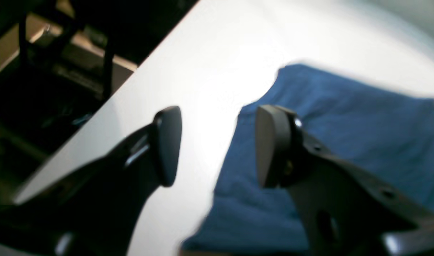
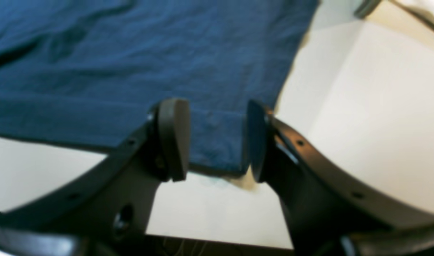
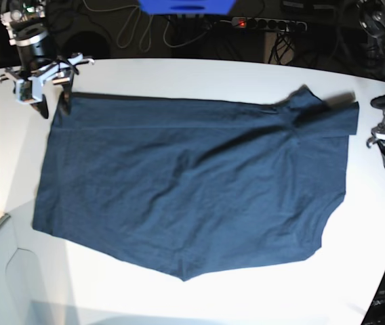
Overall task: Layout the t-shirt on the table in an organized manner, then fold the t-shirt properly
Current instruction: 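Open both grippers and release the flattened shirt, then grasp the shirt's folded edge with the left gripper and pull it across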
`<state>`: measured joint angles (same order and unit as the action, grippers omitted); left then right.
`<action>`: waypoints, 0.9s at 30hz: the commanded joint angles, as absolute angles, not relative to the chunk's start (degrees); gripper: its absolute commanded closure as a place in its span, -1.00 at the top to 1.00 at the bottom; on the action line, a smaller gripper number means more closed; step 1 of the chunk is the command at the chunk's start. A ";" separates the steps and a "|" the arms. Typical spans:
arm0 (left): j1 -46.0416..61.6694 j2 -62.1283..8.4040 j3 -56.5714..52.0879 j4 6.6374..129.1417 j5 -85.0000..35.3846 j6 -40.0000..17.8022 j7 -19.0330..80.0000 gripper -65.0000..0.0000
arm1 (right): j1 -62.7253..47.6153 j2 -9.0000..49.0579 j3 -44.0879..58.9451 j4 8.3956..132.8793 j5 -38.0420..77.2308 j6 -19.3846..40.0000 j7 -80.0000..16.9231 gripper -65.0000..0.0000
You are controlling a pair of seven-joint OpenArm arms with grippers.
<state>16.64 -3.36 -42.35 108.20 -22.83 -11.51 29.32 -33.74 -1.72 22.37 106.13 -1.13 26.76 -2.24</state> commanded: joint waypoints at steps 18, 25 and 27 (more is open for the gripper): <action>15.08 8.31 -10.59 87.69 -23.16 -11.03 28.35 -0.56 | -20.09 1.19 23.52 103.08 -0.40 26.33 -0.92 -0.18; 9.45 5.41 -20.44 76.00 -23.08 -11.03 28.35 -1.00 | -20.18 1.27 23.60 102.64 -0.40 26.33 -0.92 -0.18; 7.08 3.56 -24.31 72.04 -23.34 -11.21 28.35 -1.00 | -20.18 1.19 23.60 102.64 -0.40 26.33 -0.92 -0.18</action>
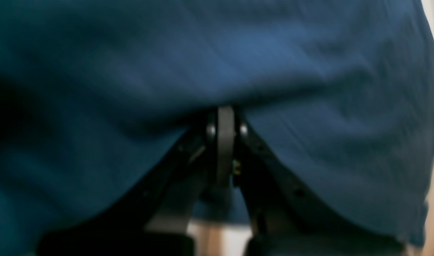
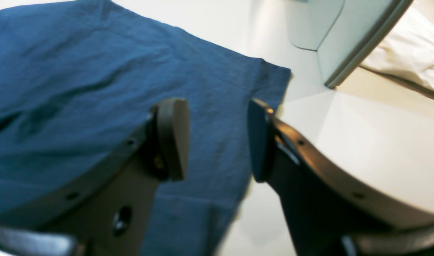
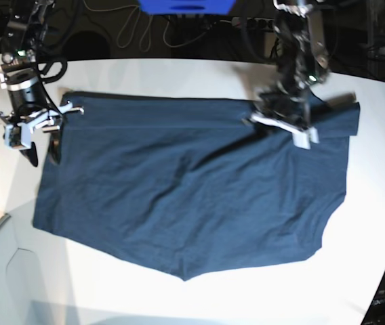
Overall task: Layout the t-shirt on the table in an organized manner, then fold the t-shirt properly
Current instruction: 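Grasp the shirt's folded edge with the left gripper and pull it across, then drag the grasped shirt edge with the left gripper toward the shirt's middle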
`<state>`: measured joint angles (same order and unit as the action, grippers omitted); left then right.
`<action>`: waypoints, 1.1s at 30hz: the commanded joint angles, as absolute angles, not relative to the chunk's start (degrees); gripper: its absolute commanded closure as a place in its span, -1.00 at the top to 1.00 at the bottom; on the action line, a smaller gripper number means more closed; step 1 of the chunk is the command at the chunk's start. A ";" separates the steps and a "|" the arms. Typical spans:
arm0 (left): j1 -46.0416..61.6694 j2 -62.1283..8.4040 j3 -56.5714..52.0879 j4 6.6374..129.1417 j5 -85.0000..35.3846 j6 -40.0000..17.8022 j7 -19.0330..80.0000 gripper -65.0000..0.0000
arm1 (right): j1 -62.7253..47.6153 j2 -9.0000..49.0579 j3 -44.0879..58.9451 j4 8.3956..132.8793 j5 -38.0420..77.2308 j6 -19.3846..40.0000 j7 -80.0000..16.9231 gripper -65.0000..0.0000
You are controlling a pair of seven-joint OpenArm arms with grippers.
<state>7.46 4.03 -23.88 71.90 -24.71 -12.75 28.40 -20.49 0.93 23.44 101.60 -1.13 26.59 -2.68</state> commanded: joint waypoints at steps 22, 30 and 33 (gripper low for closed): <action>-19.91 -6.99 -35.03 64.92 -23.78 -11.47 28.97 -1.00 | -19.47 -0.04 10.95 97.63 -0.40 26.33 -0.92 -0.18; -5.76 4.70 -30.73 83.12 -23.34 -11.56 31.96 -0.99 | -16.13 1.71 13.41 97.36 -0.40 26.33 -0.92 -0.18; 0.48 6.64 -22.64 86.20 -23.16 -11.30 31.69 -0.99 | -15.08 1.63 16.66 97.36 -0.40 26.33 -0.92 -0.18</action>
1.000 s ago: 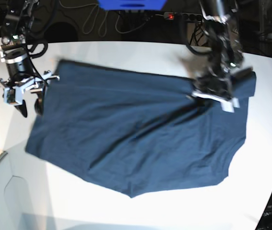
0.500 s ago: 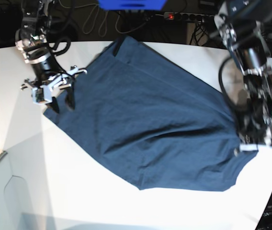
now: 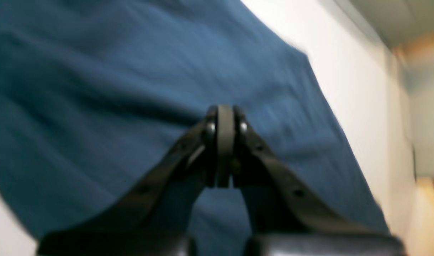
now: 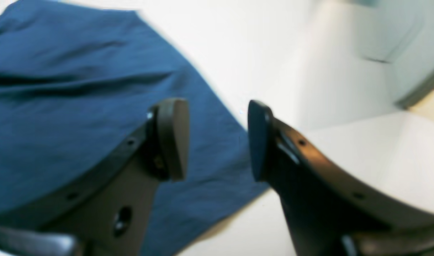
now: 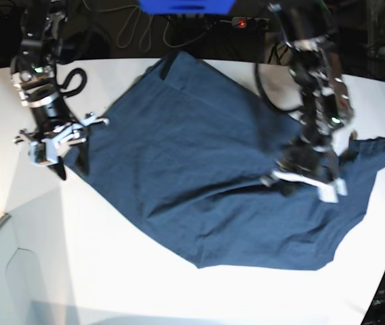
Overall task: Layout the t-shirt on the table in an organized manner, then fold the t-shirt properly
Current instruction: 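Drag the grasped shirt edge with the left gripper toward the shirt's middle, then reach the right gripper to the shirt's hem and grasp it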
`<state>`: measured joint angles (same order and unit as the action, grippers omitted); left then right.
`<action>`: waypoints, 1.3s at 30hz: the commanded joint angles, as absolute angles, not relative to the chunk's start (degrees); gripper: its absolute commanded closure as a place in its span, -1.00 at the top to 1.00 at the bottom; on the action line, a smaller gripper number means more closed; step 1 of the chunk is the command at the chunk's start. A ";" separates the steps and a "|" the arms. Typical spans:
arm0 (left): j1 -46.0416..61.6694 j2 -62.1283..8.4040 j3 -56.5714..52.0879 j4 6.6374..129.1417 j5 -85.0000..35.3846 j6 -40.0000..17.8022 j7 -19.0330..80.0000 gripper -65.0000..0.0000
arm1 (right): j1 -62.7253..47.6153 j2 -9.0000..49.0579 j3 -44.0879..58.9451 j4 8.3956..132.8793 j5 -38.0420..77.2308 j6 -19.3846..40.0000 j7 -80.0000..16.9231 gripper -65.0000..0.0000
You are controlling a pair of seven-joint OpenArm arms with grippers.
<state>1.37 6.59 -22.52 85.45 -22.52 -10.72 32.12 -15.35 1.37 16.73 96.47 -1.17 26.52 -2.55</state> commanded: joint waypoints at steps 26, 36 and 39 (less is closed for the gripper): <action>-2.68 -8.75 -15.69 60.18 -6.46 -9.45 17.71 -1.00 | -12.62 1.36 9.89 93.23 -0.40 26.33 -0.92 -0.19; -6.46 -12.97 -20.26 62.02 -6.90 -9.54 17.71 -1.00 | -2.24 1.45 -12.62 77.49 -0.40 26.33 -0.92 -0.19; -4.53 -12.88 -20.26 67.56 -6.90 -9.63 17.80 -1.00 | 2.24 1.19 -17.80 72.84 -0.40 26.24 -0.92 -0.19</action>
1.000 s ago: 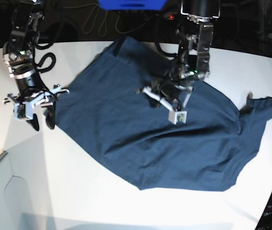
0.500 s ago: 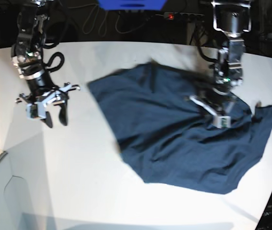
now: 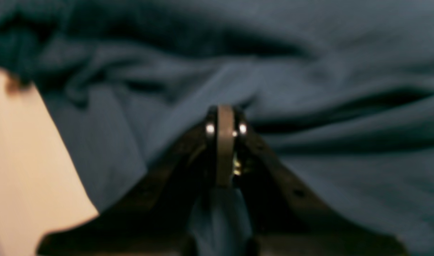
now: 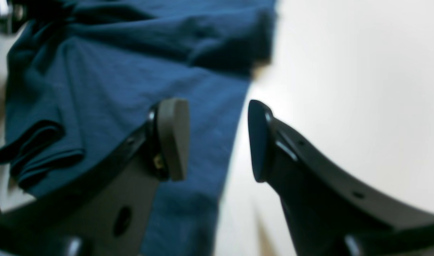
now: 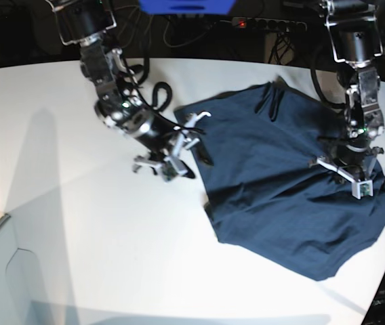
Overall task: Layout the t-shirt on the table in an organized manner, then fold the t-shirt properly
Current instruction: 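Reach the right gripper to the shirt's hem and grasp it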
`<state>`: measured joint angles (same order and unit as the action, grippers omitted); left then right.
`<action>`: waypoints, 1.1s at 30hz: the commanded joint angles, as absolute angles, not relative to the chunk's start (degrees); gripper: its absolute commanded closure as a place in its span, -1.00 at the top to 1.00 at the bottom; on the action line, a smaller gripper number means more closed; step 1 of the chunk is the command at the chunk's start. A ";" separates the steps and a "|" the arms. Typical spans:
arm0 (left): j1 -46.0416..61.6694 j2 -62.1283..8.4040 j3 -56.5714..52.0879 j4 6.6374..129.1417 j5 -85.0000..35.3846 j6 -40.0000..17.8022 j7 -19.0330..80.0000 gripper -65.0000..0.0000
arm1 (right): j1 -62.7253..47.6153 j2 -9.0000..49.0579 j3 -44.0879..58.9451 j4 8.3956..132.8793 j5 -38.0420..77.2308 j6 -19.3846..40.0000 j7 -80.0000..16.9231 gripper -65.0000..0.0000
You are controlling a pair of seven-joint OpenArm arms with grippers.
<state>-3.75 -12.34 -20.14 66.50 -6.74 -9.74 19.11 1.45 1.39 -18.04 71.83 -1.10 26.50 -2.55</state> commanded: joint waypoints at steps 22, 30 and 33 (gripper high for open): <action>12.79 -7.52 -20.00 76.09 -6.90 -9.63 17.27 -1.00 | 28.26 -3.56 -27.74 45.41 -0.40 25.98 -0.84 0.07; 10.15 -7.52 -19.82 72.13 -6.90 -9.63 17.27 -1.00 | 30.64 -3.56 -20.62 41.19 -0.40 25.98 -0.66 0.27; 10.15 -7.52 -19.82 71.25 -6.90 -9.63 17.27 -1.00 | 32.31 -3.47 -19.74 38.46 -0.40 25.98 -0.57 0.28</action>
<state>10.26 -7.03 -19.75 71.18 -7.29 -9.89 15.77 30.92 -3.01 -19.77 37.76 -1.06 26.11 -1.96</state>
